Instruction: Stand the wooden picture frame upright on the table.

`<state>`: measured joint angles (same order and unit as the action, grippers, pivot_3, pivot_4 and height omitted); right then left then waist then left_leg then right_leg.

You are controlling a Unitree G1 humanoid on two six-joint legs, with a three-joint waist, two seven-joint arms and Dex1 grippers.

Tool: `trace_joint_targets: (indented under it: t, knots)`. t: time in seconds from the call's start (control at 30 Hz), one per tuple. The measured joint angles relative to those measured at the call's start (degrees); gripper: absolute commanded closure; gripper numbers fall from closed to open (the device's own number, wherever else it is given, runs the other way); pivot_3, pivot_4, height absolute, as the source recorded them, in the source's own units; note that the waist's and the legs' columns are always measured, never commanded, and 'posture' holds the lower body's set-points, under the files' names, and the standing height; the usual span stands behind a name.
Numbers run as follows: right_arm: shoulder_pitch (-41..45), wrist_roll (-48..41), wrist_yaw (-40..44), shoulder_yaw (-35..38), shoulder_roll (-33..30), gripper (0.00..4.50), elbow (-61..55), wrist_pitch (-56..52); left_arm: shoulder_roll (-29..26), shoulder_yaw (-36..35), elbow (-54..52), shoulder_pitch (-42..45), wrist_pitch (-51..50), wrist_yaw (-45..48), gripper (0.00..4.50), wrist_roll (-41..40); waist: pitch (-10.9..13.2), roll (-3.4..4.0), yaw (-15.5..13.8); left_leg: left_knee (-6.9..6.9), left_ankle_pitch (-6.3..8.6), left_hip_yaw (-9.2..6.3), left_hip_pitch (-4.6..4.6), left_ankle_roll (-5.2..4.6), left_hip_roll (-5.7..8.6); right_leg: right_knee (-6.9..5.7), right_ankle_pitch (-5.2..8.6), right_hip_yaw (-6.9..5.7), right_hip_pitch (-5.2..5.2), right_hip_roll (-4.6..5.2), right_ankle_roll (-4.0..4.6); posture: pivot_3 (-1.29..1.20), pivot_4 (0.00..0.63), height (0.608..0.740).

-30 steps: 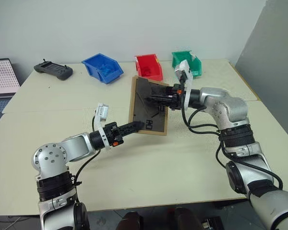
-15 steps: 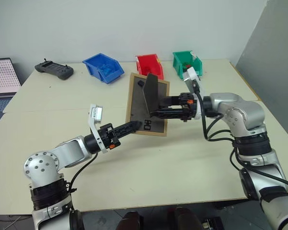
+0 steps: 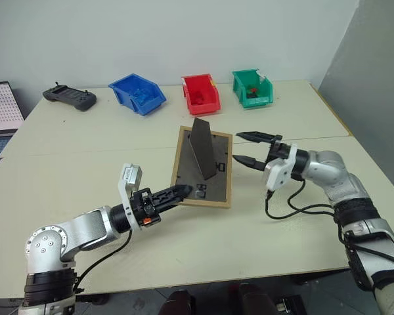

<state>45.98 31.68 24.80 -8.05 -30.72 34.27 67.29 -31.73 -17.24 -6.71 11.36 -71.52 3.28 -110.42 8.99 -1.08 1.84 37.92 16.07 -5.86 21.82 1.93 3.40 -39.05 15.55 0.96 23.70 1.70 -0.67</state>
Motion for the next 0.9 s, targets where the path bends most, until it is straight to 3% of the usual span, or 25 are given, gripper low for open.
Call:
trace_joint_targets:
  t: [0.17,0.37,0.5,0.7,0.9]
  knots:
    - [3.5,14.1,-14.8,-1.2,0.9,1.50,2.3,2.9,-0.4,0.2,-1.2,-1.6,2.3,1.2,3.14,0.0,0.0,0.00,0.0,0.00,-0.01,0.02,-0.01,0.01,0.01,0.03,0.00,0.06,-0.01,0.00,0.01,0.00,0.150,0.740]
    - [7.4,28.2,-31.1,-9.3,1.2,1.50,5.3,1.0,-0.1,2.1,-3.5,-3.7,4.2,1.9,3.14,0.0,0.0,-0.01,0.0,0.00,-0.01,0.03,-0.01,0.02,0.01,0.03,0.01,0.09,-0.01,-0.02,0.02,0.00,0.150,0.740]
    - [10.9,32.7,-39.4,-16.0,1.5,1.50,9.4,-1.3,-0.2,4.1,-5.0,-5.0,4.6,2.3,3.14,0.1,0.0,-0.02,0.0,0.00,-0.01,0.07,-0.02,0.01,0.00,0.02,0.01,0.10,-0.03,-0.02,0.02,0.00,0.150,0.740]
    - [13.1,34.5,-47.8,-19.7,0.1,1.50,13.5,-3.9,-0.8,5.0,-6.4,-6.2,5.0,2.9,3.14,0.1,0.0,-0.03,0.0,0.00,-0.01,0.10,-0.02,0.01,0.00,0.03,0.01,0.13,-0.05,-0.02,0.03,0.00,0.150,0.740]
    - [14.9,34.1,-52.3,-22.1,-1.3,2.72,14.2,-1.7,-2.2,5.8,-7.2,-6.2,5.1,4.4,3.14,0.1,0.0,-0.03,0.0,0.00,-0.01,0.11,-0.02,0.01,-0.02,0.03,0.01,0.12,-0.07,-0.02,0.03,0.00,0.150,0.740]
